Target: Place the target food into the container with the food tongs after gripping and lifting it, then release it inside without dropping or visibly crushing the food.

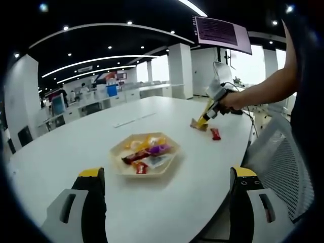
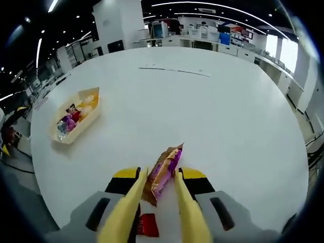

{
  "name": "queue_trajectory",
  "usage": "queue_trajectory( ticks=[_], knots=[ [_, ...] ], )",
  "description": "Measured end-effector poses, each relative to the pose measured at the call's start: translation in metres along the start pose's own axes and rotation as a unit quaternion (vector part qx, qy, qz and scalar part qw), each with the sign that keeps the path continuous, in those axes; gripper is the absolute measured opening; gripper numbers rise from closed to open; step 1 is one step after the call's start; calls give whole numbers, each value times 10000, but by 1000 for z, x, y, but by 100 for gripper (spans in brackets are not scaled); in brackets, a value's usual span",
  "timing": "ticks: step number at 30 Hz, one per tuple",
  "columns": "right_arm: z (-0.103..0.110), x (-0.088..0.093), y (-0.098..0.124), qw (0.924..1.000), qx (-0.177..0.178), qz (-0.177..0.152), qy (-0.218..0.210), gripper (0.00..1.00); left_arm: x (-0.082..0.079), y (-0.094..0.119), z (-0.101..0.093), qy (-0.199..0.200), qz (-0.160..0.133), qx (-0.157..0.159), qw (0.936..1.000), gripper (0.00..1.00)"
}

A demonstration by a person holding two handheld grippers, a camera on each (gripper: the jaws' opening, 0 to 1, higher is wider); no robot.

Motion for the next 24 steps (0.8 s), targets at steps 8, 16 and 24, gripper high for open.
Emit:
queue_trajectory(
  ticks=[8,16,24],
  knots=[
    [-1,1,2,9998,27,146,158,21,0,0,0,19,-15,1,10000,100],
    [-2,-3,5,9998,-34,123,137,20,0,0,0,33,-22,8,10000,100],
    [-8,-9,13,9998,-9,69,204,19,0,0,0,21,-11,27,10000,100]
  ],
)
Point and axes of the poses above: the point that each gripper's makers call its tool centre point, and the gripper's own axes: y roughly backward along the fingers, z roughly to its left, x roughly out of its underside, the point moved 8 cm from there along y, roughly backward along the fingers, and after that the axes turned 7 degrees about -x, right-handed, at the moved point
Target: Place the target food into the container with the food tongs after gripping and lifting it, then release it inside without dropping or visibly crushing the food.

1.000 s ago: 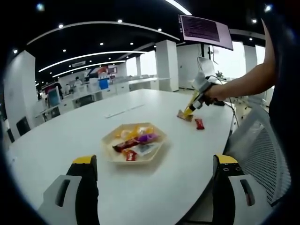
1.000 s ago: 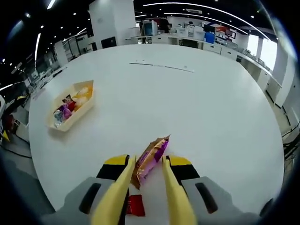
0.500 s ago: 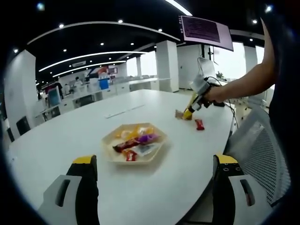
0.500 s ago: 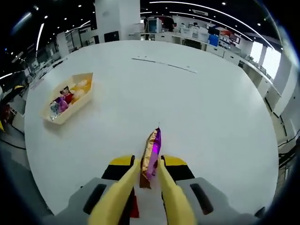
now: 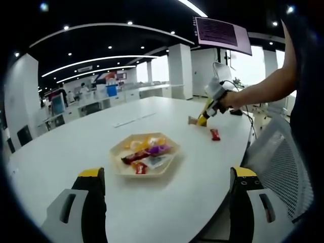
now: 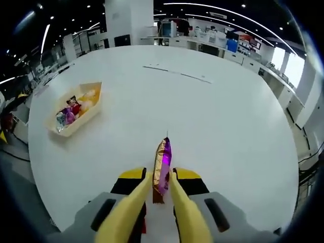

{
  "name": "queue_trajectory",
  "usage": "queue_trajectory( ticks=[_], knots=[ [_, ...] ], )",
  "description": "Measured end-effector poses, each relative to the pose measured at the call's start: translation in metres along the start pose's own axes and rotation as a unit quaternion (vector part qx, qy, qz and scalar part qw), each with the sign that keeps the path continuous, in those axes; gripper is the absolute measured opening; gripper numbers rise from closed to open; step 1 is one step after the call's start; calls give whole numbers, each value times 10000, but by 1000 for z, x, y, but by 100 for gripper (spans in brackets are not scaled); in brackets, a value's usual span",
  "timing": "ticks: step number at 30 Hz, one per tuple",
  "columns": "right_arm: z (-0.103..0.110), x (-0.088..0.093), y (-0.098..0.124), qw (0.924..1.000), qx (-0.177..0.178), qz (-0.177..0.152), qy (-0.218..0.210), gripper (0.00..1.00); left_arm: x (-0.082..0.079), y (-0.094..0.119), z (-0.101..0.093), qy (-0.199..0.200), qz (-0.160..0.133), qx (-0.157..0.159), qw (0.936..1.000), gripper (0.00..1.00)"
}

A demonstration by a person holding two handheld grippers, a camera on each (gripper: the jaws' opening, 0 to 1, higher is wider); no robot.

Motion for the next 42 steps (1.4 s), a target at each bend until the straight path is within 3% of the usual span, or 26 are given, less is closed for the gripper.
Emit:
queue_trajectory(
  ticks=[5,7,17,30,42],
  knots=[
    [-8,-10,14,9999,42,-111,-6,20,0,0,1,-20,-5,-26,10000,100],
    [-12,-15,20,9999,48,-120,70,20,-3,2,3,-63,-131,-108,9998,100],
    [-19,-38,41,9988,70,-194,454,20,-1,1,2,-15,-58,-82,9999,100],
    [-21,-47,41,9984,63,-248,506,20,-1,1,2,97,-60,-25,9999,100],
    [0,-75,34,9960,-149,-338,813,20,-2,1,3,112,-73,-46,9999,100]
  ],
)
Point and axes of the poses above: the point that each gripper's makers call its tool centre point, and the gripper's own axes: y roughly backward along the fingers, z roughly to its left, x roughly out of its underside, the point moved 8 cm from there along y, roughly backward along the fingers, and after that the axes turned 7 degrees about -x, right-handed, at the moved point
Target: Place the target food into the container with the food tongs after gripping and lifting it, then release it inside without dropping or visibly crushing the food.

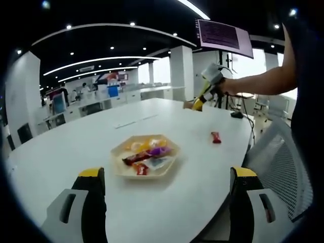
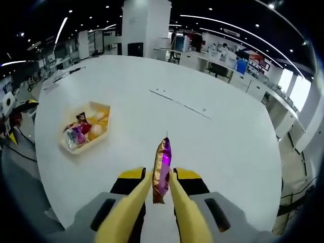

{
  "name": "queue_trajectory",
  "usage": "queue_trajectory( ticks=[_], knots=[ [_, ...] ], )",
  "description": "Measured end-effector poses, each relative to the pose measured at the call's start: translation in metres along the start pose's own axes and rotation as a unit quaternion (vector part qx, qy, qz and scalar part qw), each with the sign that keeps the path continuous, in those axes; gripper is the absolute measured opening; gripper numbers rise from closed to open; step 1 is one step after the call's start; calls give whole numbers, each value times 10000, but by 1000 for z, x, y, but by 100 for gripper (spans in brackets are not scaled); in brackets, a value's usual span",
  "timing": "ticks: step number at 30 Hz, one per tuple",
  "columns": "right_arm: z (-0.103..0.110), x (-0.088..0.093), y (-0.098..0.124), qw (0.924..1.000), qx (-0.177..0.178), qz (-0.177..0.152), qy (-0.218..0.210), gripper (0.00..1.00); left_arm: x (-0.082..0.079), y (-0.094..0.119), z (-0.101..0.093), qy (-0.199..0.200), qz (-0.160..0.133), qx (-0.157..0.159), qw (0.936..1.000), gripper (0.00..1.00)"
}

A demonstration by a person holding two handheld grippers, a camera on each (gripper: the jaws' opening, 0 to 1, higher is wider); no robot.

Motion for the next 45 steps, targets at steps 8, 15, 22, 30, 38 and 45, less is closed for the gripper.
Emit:
queue_trajectory(
  ticks=[8,15,22,30,38,45],
  knots=[
    [15,-21,-14,9996,-192,-25,227,20,-1,1,1,8,-27,-40,10000,100],
    [32,-40,-28,9982,-385,-41,467,20,-1,1,3,25,-63,-82,9999,100],
    [50,-58,-42,9959,-579,-63,690,20,-3,1,3,41,-103,-107,9999,100],
    [72,-79,-55,9925,-796,-138,920,20,-3,2,3,33,-118,-115,9999,100],
    [97,-103,-71,9872,-1026,-194,1205,20,-3,1,3,19,-104,-93,9999,100],
    [119,-120,-83,9819,-1227,-195,1430,20,-3,1,4,21,-108,-114,9999,100]
  ],
)
Point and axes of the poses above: the point that each gripper's makers call its tool centre point, and the gripper's own axes: y roughly backward along the fingers, z roughly to its left, x roughly out of its underside, the point moved 8 cm from there along y, roughly backward along the fingers, and after that the axes turned 7 degrees about -x, right-handed, at the moved point
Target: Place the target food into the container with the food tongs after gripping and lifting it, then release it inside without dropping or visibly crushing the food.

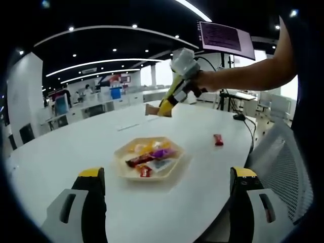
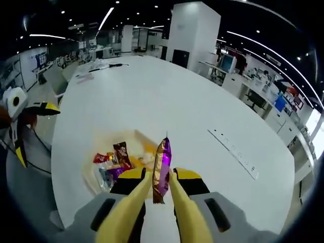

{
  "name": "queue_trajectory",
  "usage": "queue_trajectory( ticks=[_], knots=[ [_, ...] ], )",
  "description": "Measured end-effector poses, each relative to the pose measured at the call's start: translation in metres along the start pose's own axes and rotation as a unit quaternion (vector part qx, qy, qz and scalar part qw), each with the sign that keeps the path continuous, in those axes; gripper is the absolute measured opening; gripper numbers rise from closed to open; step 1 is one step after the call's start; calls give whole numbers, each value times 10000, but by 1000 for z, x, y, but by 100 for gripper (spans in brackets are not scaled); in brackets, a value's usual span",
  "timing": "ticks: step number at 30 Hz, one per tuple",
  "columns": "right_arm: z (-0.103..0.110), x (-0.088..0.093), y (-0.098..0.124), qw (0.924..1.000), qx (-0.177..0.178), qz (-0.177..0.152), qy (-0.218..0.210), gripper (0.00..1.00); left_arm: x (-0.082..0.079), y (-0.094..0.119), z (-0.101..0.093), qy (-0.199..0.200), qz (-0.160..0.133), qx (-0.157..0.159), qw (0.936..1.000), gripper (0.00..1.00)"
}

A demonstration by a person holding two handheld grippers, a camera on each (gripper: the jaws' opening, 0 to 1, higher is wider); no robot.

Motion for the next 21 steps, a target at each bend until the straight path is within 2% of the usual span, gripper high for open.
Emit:
queue_trajectory(
  ticks=[9,21],
  knots=[
    [16,-22,-19,9995,-231,-47,217,20,0,0,-1,-16,3,10,10000,100],
    [31,-32,-38,9986,-406,-47,326,21,-1,1,1,-5,-34,-39,10000,100]
  ],
)
Point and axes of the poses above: the point that each gripper's makers call its tool centre point, and the gripper's own axes: y roughly backward along the fingers, z roughly to its left, x roughly out of its underside, the point moved 8 cm from there along y, roughly backward along the fingers, and after that the axes turned 7 degrees about -x, right-handed, at the moved point
